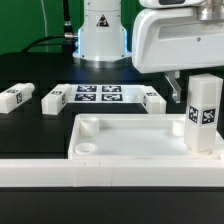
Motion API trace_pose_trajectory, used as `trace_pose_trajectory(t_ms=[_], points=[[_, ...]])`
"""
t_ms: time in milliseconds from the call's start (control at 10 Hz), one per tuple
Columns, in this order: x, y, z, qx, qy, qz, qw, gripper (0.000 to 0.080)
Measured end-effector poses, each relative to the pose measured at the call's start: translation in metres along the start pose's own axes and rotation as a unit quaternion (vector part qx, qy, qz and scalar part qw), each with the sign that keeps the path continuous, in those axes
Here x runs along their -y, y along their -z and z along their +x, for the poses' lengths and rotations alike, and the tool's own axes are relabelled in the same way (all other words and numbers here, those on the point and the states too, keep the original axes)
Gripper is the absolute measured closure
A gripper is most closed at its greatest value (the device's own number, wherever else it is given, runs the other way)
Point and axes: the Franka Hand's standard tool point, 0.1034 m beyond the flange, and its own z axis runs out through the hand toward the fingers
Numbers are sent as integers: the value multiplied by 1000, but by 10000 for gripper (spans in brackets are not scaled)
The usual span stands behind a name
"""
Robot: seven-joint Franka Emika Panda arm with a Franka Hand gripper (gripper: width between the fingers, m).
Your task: Assemble desk
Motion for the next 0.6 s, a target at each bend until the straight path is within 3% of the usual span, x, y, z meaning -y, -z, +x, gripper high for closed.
trace_pose_trajectory(t_ms=[200, 400, 500, 600], points=[[-5, 0, 0, 0, 86, 0, 996, 151], [-5, 0, 0, 0, 84, 0, 996, 413], [-6, 0, 1, -1, 84, -1, 996, 413], [-6, 0, 1, -1, 80, -1, 997, 510]])
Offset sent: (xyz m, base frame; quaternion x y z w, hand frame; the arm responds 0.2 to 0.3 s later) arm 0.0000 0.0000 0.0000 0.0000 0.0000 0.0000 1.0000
